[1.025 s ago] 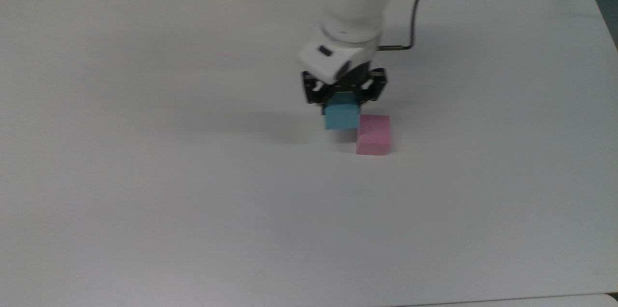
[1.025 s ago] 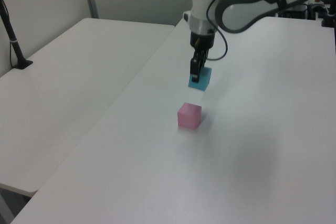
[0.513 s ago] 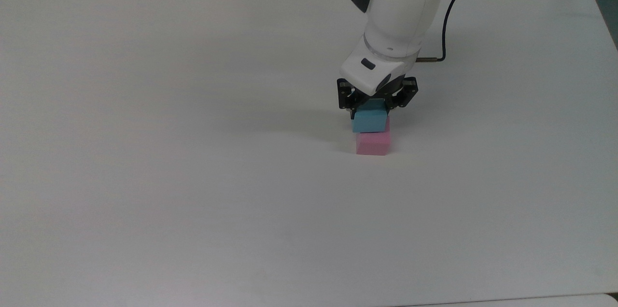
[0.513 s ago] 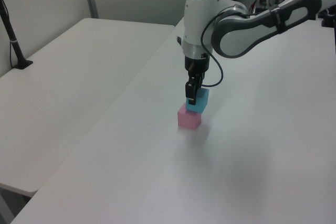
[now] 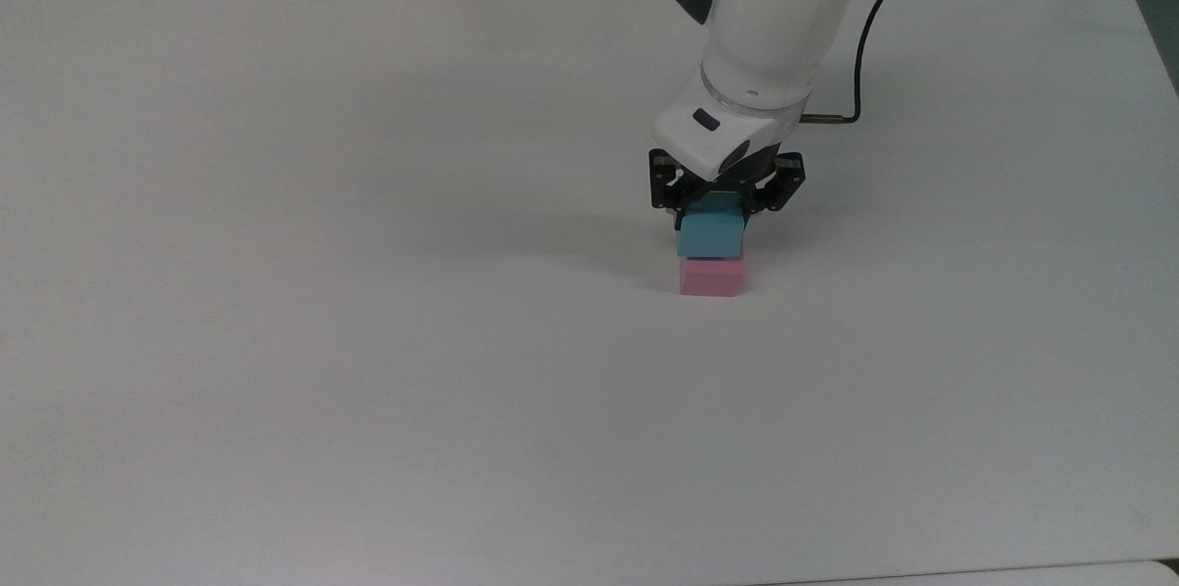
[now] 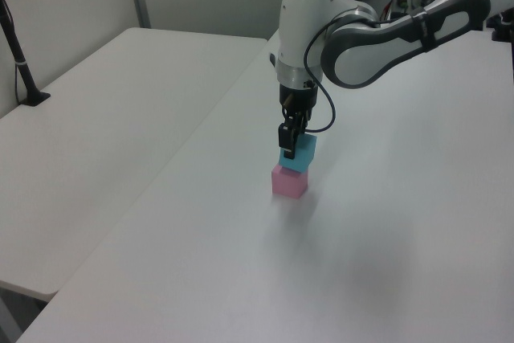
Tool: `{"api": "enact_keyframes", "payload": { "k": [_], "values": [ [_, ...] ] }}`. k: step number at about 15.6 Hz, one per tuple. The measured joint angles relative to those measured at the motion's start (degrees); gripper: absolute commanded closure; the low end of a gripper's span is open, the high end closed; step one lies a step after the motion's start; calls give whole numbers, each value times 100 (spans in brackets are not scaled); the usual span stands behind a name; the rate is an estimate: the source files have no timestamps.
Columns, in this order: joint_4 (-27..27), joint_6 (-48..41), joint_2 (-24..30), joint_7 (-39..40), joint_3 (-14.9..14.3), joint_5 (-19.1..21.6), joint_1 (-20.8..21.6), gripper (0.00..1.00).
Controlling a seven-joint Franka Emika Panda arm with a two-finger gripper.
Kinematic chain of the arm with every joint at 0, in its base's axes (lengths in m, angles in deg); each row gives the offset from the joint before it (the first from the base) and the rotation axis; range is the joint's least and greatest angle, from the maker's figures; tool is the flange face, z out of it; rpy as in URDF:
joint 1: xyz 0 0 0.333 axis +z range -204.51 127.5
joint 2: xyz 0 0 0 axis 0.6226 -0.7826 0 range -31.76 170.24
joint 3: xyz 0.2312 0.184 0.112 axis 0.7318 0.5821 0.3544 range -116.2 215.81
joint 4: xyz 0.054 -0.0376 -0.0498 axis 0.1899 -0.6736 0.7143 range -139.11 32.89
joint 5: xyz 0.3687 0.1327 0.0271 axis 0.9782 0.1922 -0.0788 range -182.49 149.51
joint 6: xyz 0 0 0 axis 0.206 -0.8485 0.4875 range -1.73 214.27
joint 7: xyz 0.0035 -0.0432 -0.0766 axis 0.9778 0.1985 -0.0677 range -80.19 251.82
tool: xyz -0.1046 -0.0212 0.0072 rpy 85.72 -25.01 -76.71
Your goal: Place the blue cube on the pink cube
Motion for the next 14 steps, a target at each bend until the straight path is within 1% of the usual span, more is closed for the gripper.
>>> {"api": "enact_keyframes", "payload": {
  "k": [1,2,3,14],
  "values": [
    [29,0,1,-59,0,0,0,44],
    [56,0,0,-106,0,0,0,31],
    [72,0,0,-161,0,0,0,0],
    [121,0,-34,-320,14,-5,5,0]
  ]
}}
